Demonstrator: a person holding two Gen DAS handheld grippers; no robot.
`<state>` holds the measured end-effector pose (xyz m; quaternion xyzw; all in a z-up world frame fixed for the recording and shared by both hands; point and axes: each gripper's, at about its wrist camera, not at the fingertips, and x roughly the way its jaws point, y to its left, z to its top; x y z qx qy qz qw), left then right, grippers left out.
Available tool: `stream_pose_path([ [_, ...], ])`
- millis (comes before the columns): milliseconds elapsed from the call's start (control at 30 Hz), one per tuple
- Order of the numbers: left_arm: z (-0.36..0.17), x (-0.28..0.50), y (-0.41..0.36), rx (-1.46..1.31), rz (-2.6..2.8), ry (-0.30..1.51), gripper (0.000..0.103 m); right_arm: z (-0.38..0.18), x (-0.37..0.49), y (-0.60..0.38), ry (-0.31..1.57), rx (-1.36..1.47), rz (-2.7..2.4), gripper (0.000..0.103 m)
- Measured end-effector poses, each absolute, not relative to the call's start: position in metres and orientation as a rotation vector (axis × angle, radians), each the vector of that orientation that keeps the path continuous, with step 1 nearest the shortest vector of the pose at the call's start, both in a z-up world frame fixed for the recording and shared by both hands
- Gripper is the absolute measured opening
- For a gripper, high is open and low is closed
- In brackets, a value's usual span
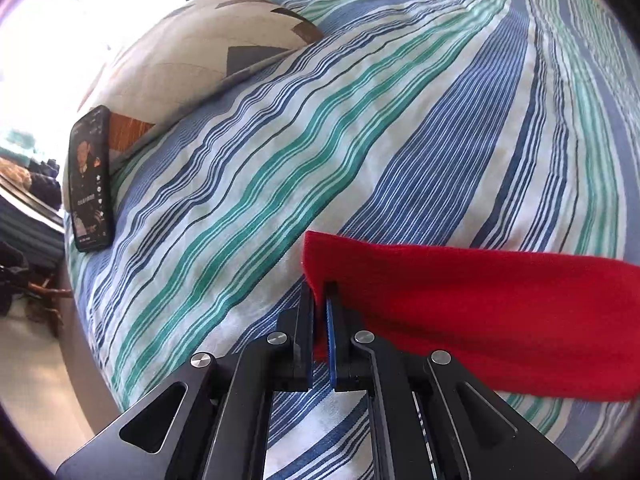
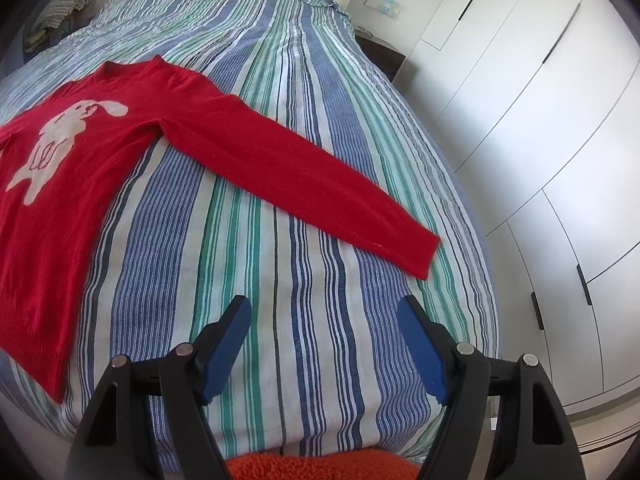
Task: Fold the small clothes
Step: 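Pull the held sleeve straight out with the left gripper and release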
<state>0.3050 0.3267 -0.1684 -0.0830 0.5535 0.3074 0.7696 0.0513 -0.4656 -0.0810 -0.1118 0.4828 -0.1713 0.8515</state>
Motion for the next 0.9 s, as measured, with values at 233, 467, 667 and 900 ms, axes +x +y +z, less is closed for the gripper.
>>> stream_pose_path([
  [233, -0.181, 0.304, 0.325, -0.165, 0.671, 1.228, 0.003, -0.079, 0.049, -0.473, 1.012, -0.189, -0.368, 0.075],
  [467, -0.180, 0.304, 0.324, -0.140, 0.648, 1.235, 0.004, -0.078, 0.049, -0.471, 1.004, -0.196, -0.373, 0.075],
  [667, -0.155, 0.277, 0.320, -0.243, 0.584, 1.166, 0.046, -0.076, 0.048, -0.472, 0.994, -0.182, -0.372, 0.075],
  [900, -0.105, 0.219, 0.255, -0.212, 0.340, 1.048, 0.088, -0.068, 0.042, -0.472, 0.951, -0.170, -0.374, 0.088],
])
